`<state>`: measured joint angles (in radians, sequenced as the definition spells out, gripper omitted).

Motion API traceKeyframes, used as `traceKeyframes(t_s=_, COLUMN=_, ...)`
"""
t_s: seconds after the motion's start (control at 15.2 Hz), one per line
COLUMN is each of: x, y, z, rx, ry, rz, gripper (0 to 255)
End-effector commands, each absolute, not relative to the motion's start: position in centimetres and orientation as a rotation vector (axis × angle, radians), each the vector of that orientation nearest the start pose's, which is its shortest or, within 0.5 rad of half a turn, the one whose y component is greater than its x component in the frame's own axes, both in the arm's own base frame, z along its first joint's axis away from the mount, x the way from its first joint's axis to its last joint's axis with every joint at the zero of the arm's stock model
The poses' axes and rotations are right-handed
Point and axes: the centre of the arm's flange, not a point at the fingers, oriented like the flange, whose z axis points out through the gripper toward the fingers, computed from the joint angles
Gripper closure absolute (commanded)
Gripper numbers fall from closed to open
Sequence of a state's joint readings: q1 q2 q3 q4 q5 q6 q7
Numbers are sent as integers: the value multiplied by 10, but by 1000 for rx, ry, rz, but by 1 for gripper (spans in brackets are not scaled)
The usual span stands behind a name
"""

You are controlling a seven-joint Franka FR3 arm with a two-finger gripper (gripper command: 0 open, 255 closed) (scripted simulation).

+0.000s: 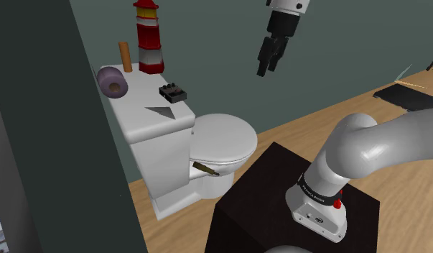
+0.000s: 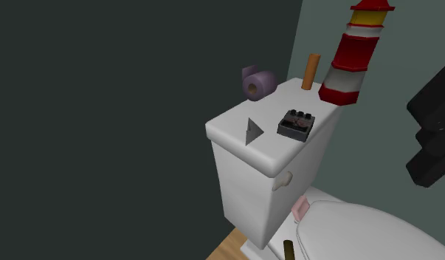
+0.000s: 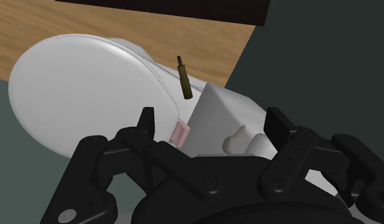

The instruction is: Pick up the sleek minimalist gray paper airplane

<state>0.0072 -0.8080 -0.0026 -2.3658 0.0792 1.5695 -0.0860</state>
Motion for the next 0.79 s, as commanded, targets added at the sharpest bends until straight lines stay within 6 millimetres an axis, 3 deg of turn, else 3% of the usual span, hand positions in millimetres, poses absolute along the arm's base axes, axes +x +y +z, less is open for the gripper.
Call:
traceKeyframes(t_s=0.0, x=301, y=10, z=593, rx=-3058, ry=-141, rz=-23, gripper=0)
traceKeyframes(t_s=0.73, x=389, y=128, z=554, rx=-3129, ry=-79, rz=-16, gripper=0)
